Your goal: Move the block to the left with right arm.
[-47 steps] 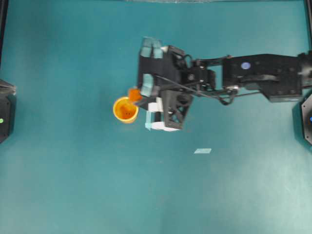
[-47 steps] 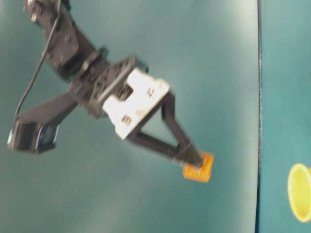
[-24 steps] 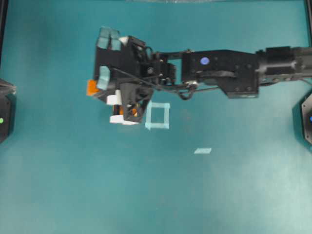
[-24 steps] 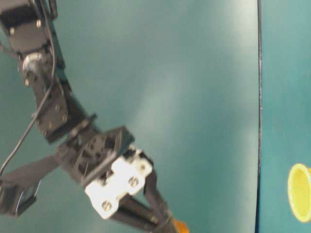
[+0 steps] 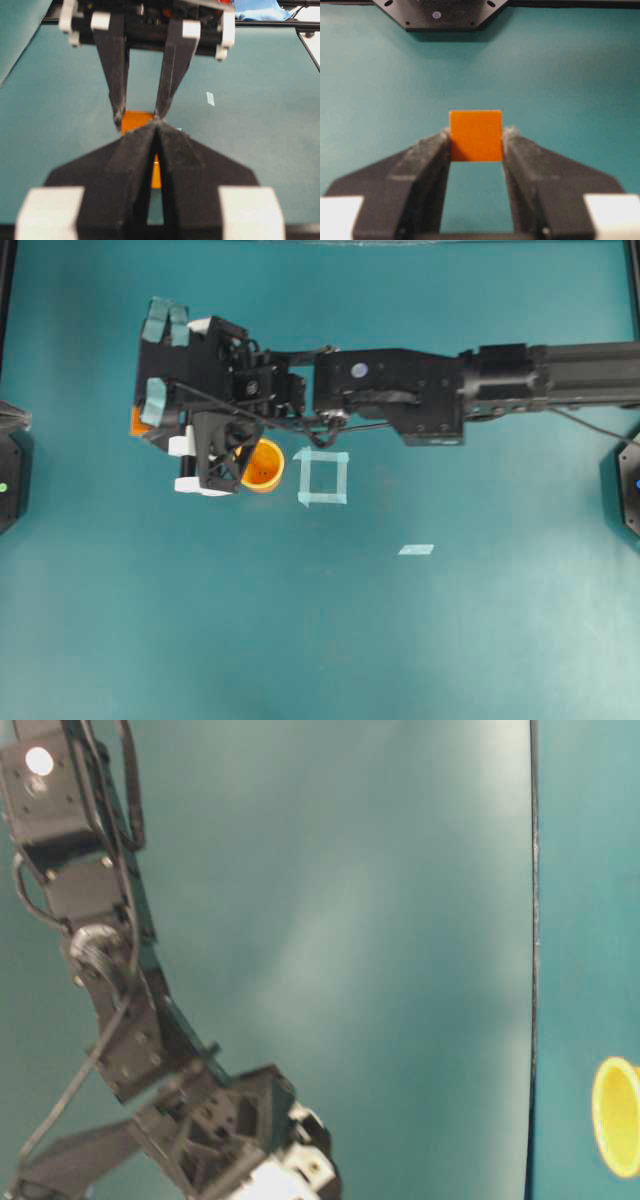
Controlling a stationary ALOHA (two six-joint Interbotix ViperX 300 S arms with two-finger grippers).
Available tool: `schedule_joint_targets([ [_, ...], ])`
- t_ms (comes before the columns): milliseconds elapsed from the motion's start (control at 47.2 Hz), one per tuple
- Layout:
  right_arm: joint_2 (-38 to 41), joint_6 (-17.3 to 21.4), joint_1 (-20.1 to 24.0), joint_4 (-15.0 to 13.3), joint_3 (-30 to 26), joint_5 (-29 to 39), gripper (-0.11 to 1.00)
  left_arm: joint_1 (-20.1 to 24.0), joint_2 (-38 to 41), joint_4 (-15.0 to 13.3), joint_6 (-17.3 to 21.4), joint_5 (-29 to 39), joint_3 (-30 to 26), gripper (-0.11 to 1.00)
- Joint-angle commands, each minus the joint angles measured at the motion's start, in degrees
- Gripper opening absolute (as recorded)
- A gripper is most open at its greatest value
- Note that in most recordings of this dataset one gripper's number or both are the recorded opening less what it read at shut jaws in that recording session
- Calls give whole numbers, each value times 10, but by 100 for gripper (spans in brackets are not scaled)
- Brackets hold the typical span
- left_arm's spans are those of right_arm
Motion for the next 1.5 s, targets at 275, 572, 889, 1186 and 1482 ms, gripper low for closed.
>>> schedule_joint_targets([
  [275,15,3,1,2,-30,-30,39,1,6,1,-6,3,-8,1],
  [572,23,4,5,3,-30,-31,39,2,9,1,-11,22,-6,1],
  [889,23,3,7,4,-29,-34,39,1,9,1,-10,26,-6,1],
  [1186,24,3,7,3,-30,-41,39,2,7,1,-3,26,-8,1],
  [1482,23,3,6,3,-30,-41,39,1,8,1,0,26,-7,1],
])
